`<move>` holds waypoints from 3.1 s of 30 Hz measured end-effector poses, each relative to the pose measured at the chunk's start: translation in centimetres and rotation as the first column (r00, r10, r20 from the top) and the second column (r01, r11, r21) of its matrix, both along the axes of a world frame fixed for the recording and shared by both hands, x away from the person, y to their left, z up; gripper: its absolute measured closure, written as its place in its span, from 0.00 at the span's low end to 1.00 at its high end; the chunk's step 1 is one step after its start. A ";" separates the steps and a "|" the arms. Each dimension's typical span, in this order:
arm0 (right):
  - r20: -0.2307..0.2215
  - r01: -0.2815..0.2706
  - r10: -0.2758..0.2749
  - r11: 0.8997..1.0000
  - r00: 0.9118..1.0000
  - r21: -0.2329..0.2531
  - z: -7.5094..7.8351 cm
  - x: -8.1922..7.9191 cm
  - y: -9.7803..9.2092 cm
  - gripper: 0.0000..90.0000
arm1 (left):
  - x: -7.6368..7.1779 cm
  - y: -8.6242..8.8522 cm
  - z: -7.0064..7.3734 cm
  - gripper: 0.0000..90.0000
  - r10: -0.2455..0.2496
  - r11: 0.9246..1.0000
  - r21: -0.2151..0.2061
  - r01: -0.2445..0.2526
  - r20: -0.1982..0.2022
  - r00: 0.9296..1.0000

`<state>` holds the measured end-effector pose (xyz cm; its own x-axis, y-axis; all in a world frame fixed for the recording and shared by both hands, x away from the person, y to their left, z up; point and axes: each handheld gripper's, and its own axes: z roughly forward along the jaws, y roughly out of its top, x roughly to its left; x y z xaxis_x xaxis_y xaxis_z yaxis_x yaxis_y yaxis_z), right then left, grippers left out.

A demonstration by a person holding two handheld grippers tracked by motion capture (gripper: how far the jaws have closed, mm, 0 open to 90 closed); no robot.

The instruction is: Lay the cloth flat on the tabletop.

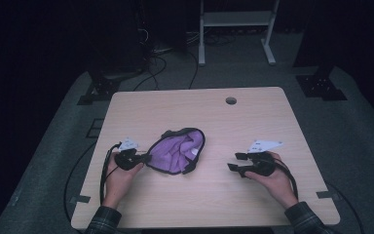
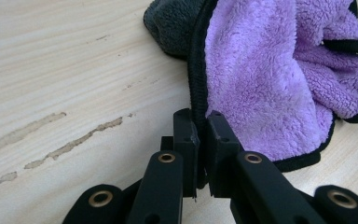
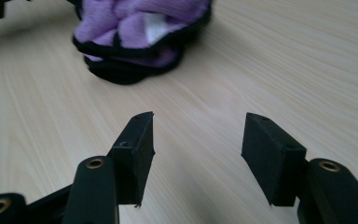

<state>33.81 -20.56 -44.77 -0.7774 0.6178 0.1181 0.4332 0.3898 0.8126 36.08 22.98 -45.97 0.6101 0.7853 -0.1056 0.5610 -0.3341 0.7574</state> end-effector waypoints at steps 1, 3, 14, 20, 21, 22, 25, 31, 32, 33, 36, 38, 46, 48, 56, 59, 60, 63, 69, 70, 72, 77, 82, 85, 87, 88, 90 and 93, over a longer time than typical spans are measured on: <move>0.000 -0.017 0.017 1.000 1.000 0.003 0.0 0.1 0.8 0.47 | 0.0 0.0 0.0 0.93 0.000 1.000 0.000 0.000 0.000 1.000; 0.006 -0.050 0.050 0.999 0.999 0.010 0.0 0.3 2.4 0.47 | 0.0 0.0 0.0 0.93 0.001 1.000 -0.002 -0.001 -0.002 1.000; 0.009 -0.140 0.140 0.990 0.990 0.024 -0.7 1.7 8.9 0.49 | -0.1 0.0 -0.1 0.93 -0.003 1.000 -0.008 0.003 -0.009 1.000; 0.010 -0.155 0.155 0.988 0.988 0.014 -1.1 2.7 11.3 0.48 | -0.1 0.0 -0.2 0.93 -0.008 1.000 -0.006 0.008 -0.014 1.000; 0.014 -0.152 0.152 0.988 0.988 0.011 -1.2 2.9 11.6 0.48 | -0.1 0.0 -0.2 0.93 -0.009 1.000 -0.006 0.009 -0.015 1.000; 0.008 -0.153 0.153 0.988 0.988 0.009 -1.3 3.1 11.9 0.49 | -0.1 -0.1 -0.2 0.92 -0.010 1.000 -0.006 0.010 -0.014 1.000; 0.004 -0.152 0.152 0.988 0.988 -0.020 -1.9 3.5 12.6 0.57 | -0.1 -0.1 -0.3 0.93 -0.009 1.000 -0.007 0.009 -0.017 1.000; -0.026 -0.141 0.141 0.990 0.990 -0.003 -2.0 3.8 12.4 0.72 | 0.0 -0.2 -0.4 0.92 -0.012 1.000 -0.001 0.012 -0.022 1.000; -0.027 -0.142 0.142 0.990 0.990 0.001 -2.0 3.9 12.3 0.74 | 0.0 -0.2 -0.4 0.92 -0.012 1.000 0.000 0.012 -0.021 1.000; -0.038 -0.135 0.136 0.991 0.990 0.008 -1.9 3.9 12.2 0.75 | 0.0 -0.2 -0.4 0.92 -0.012 1.000 0.000 0.012 -0.021 1.000; -0.052 -0.128 0.129 0.992 0.990 0.016 -1.7 3.9 11.9 0.79 | 0.0 -0.2 -0.4 0.92 -0.015 1.000 0.004 0.015 -0.021 1.000; -0.051 -0.129 0.130 0.992 0.990 0.012 -1.5 4.0 11.6 0.80 | 0.0 -0.2 -0.4 0.92 -0.016 1.000 0.004 0.016 -0.020 1.000; -0.051 -0.103 0.103 0.995 0.993 0.012 -0.6 4.4 9.9 0.82 | 0.0 0.1 -0.3 0.92 -0.012 1.000 0.005 0.012 -0.022 1.000; -0.041 -0.087 0.087 0.996 0.995 0.015 -0.3 4.6 9.4 0.83 | 0.0 0.2 -0.3 0.92 -0.010 1.000 0.001 0.010 -0.020 1.000; -0.035 0.000 -0.001 1.000 0.999 -0.020 0.6 5.4 6.4 0.89 | 0.0 0.2 -0.2 0.93 -0.008 1.000 0.001 0.008 -0.020 1.000; -0.031 0.028 -0.029 0.999 0.999 -0.030 0.9 5.6 5.3 0.90 | -0.1 0.3 -0.1 0.93 -0.003 1.000 -0.012 0.003 -0.009 1.000; -0.031 0.036 -0.037 0.999 0.999 -0.032 1.0 5.6 4.9 0.90 | 0.0 0.5 0.0 0.93 -0.005 1.000 -0.016 0.005 -0.005 1.000; -0.029 0.067 -0.068 0.997 0.997 -0.025 1.5 5.7 3.4 0.91 | 0.2 0.7 0.4 0.94 0.001 1.000 -0.031 -0.001 0.007 1.000; -0.018 0.136 -0.135 0.991 0.991 0.017 2.8 5.8 0.0 0.91 | 0.7 1.2 1.9 0.95 0.015 0.997 -0.081 -0.011 0.054 0.998; -0.015 0.147 -0.147 0.989 0.989 0.028 3.0 5.8 -0.6 0.91 | 0.7 1.2 2.2 0.96 0.015 0.996 -0.084 -0.010 0.061 0.998; -0.006 0.163 -0.163 0.986 0.987 0.033 3.5 5.8 -1.6 0.91 | 0.7 1.2 2.8 0.96 0.018 0.996 -0.093 -0.010 0.084 0.996; 0.022 0.179 -0.181 0.982 0.983 0.064 5.0 5.5 -3.3 0.91 | 0.9 1.2 4.2 0.96 0.018 0.994 -0.107 -0.004 0.126 0.992; 0.082 0.183 -0.188 0.981 0.979 0.057 7.1 5.1 -3.8 0.91 | 1.5 0.9 6.2 0.96 0.013 0.995 -0.105 0.005 0.173 0.985; 0.131 0.191 -0.201 0.978 0.971 0.083 9.0 5.2 -4.3 0.91 | 1.9 0.6 7.9 0.96 0.013 0.995 -0.103 0.009 0.209 0.978; 0.141 0.194 -0.205 0.977 0.969 0.092 9.5 5.3 -4.4 0.91 | 2.1 0.5 9.3 0.96 0.012 0.995 -0.100 0.012 0.237 0.971; 0.150 0.196 -0.209 0.976 0.966 0.098 10.0 5.4 -4.5 0.91 | 2.2 0.4 9.9 0.96 0.016 0.994 -0.105 0.010 0.247 0.969; 0.167 0.202 -0.217 0.974 0.962 0.104 11.0 5.5 -4.7 0.91 | 2.5 0.3 11.2 0.96 0.015 0.994 -0.108 0.015 0.274 0.962; 0.202 0.206 -0.224 0.972 0.953 0.110 12.6 5.6 -4.8 0.91 | 2.6 0.1 12.9 0.96 0.020 0.993 -0.115 0.017 0.315 0.949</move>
